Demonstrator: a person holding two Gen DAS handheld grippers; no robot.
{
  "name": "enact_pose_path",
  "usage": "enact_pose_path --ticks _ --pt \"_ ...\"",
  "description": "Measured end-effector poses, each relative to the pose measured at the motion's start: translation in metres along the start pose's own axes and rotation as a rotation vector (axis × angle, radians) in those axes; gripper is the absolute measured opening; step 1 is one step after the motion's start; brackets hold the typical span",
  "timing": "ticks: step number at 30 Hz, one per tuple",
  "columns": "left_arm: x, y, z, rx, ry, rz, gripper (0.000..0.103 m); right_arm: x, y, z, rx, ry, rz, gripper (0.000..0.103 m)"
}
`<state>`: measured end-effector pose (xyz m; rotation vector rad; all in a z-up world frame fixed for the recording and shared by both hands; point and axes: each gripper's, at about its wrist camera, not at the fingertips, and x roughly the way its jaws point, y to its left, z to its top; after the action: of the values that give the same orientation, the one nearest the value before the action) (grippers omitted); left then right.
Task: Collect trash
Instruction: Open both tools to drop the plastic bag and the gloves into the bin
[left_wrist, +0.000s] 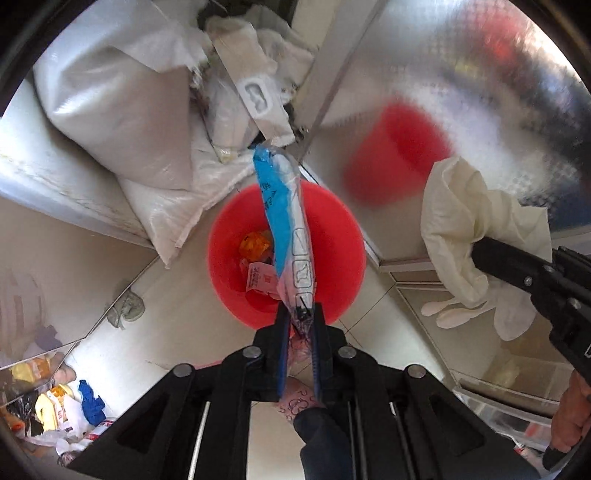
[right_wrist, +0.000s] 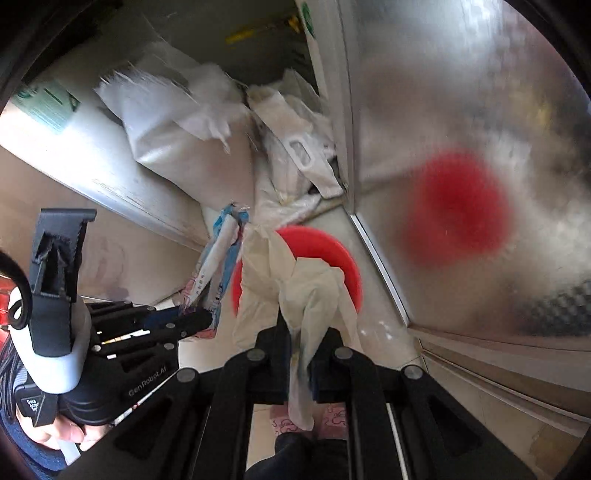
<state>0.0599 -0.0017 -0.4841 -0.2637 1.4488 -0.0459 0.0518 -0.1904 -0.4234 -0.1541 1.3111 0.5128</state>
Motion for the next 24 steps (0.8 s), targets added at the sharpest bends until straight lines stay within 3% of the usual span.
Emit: enact_pose_path --ticks 6,8,13,19,24 --pt "0.025 -0.003 0.005 0.024 0.002 0.038 0.009 0.013 -0.013 -0.005 0.012 0.009 -0.009 0.007" --pt "0.025 -0.001 0.008 0.011 0.008 0.020 0.010 0.013 -0.015 -0.005 0.021 0.012 -0.012 0.007" --pt "0.025 -0.003 0.015 0.018 0.009 -0.003 0.021 0.018 -0.018 -0.006 0.040 0.009 -0.003 0.007" --pt "0.017 -0.001 0.010 0.020 0.001 0.007 0.044 0.015 -0.015 -0.004 0.025 0.000 -0.012 0.007" --pt "0.000 0.011 0.000 0.000 -0.015 0.034 0.047 0.014 -0.004 -0.005 -0.011 0.008 -0.004 0.007"
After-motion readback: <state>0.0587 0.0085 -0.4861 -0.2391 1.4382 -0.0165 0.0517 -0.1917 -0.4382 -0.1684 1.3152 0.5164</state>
